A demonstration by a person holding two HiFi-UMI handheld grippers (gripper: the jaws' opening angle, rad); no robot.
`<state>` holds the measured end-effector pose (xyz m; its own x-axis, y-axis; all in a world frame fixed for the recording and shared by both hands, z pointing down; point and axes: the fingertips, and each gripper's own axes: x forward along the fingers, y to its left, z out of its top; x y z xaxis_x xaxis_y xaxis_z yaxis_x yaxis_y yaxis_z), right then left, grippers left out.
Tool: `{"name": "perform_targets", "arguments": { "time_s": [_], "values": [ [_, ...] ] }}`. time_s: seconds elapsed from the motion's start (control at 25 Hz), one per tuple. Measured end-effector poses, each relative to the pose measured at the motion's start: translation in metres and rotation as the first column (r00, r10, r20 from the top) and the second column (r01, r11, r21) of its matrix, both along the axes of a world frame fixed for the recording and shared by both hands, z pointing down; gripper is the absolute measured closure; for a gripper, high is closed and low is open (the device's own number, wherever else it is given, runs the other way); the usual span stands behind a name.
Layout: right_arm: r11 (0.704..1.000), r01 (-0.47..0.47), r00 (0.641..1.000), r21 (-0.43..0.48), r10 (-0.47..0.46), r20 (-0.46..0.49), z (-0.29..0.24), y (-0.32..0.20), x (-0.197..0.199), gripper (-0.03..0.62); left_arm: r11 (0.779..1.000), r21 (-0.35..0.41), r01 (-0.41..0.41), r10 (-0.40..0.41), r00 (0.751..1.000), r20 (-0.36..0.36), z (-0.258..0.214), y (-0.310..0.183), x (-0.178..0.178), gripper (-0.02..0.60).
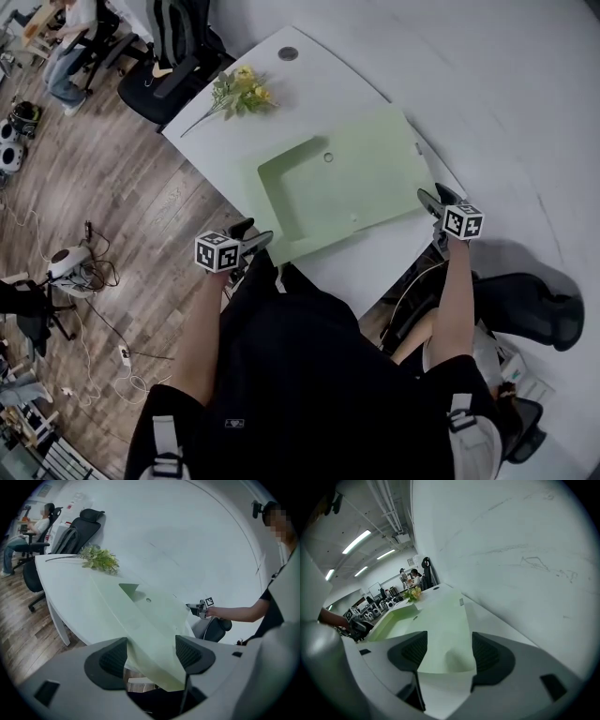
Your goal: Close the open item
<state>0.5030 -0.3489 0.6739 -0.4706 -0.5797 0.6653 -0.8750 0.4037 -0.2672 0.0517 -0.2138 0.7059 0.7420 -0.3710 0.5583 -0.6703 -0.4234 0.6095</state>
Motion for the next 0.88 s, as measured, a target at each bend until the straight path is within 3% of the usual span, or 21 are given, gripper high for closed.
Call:
{"name": "perform_targets", "arguments": {
  "time_s": [0.12, 0.24, 0.48, 0.6, 0.88],
  "values": [
    [1.000, 0.011, 0.999, 0.028, -0.013, 0.045, -0.016, 0.002, -0.003, 0.312, 1.000, -0.001, -0.008, 0.008, 1.000, 0.002, 0.000, -0.002, -0.001, 0.268],
    [0.997, -0.013, 0.993, 0.071, 0.004, 0.121, -0.037, 0.005, -0.001, 0.416, 1.000, -0.010, -0.008, 0.008, 1.000, -0.002, 0.000, -0.001, -0.002, 0.268],
    [0.994, 0.010, 0.956, 0.109, -0.041, 0.290, -0.074, 0.012, -0.013, 0.495, 1.000, -0.009, -0.026, 0.026, 1.000, 0.002, 0.000, -0.003, -0.002, 0.268],
    [0.987, 0.051, 0.905, 0.154, -0.111, 0.411, -0.101, 0.018, -0.029, 0.540, 0.999, -0.007, -0.038, 0.038, 0.999, 0.004, -0.001, -0.002, -0.001, 0.268],
    [0.966, 0.136, 0.740, 0.221, -0.247, 0.626, -0.140, 0.035, -0.073, 0.541, 0.999, -0.002, -0.049, 0.049, 0.999, 0.001, -0.001, 0.000, -0.002, 0.268]
  ]
}}
